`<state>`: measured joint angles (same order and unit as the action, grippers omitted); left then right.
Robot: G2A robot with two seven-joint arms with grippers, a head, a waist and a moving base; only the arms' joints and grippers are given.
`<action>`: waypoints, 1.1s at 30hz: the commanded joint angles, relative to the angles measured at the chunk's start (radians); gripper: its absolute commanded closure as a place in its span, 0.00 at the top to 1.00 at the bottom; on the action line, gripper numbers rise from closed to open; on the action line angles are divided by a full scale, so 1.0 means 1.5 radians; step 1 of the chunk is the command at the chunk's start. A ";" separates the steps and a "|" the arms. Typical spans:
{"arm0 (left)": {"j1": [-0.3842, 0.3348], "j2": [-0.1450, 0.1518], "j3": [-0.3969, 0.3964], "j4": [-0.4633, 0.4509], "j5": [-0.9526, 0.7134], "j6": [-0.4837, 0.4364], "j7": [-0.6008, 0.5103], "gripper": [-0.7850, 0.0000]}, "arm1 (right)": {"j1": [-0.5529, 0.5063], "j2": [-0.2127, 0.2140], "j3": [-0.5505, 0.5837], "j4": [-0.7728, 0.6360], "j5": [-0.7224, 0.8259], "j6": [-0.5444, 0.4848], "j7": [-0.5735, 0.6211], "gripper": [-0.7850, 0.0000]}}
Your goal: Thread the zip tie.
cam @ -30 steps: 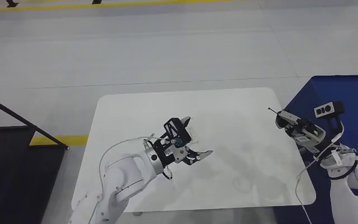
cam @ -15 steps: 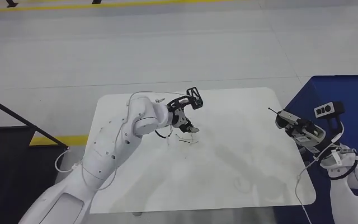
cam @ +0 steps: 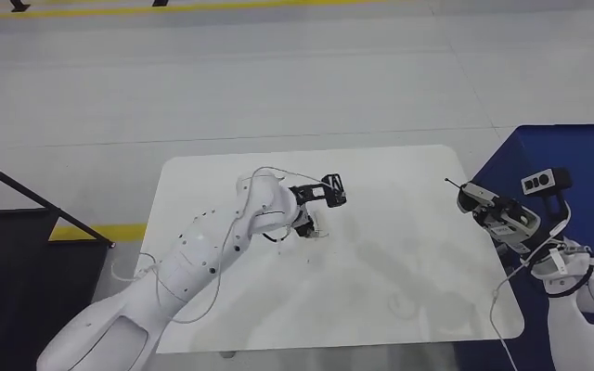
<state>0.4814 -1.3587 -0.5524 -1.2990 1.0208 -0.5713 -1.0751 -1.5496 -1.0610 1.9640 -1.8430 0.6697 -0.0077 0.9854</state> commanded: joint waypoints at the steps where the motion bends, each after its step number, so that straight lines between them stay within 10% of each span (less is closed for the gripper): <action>1: -0.023 -0.014 0.021 0.034 -0.028 -0.020 -0.012 0.85 | 0.000 0.000 0.000 0.000 0.000 0.000 0.000 0.00; 3: -0.040 -0.029 0.043 0.059 -0.034 -0.030 -0.019 0.56 | 0.000 0.000 0.000 0.000 0.000 0.000 0.000 0.00; 5: -0.054 -0.041 0.055 0.081 -0.040 -0.027 -0.015 0.49 | 0.000 0.000 0.000 0.000 0.000 0.000 0.000 0.00; 33: -0.127 -0.197 0.186 0.404 0.004 -0.088 0.045 0.40 | 0.000 0.000 0.000 0.000 0.000 0.000 0.000 0.00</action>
<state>0.2920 -1.6468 -0.2764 -0.7100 1.0249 -0.7003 -1.0158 -1.5496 -1.0610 1.9640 -1.8430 0.6697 -0.0077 0.9854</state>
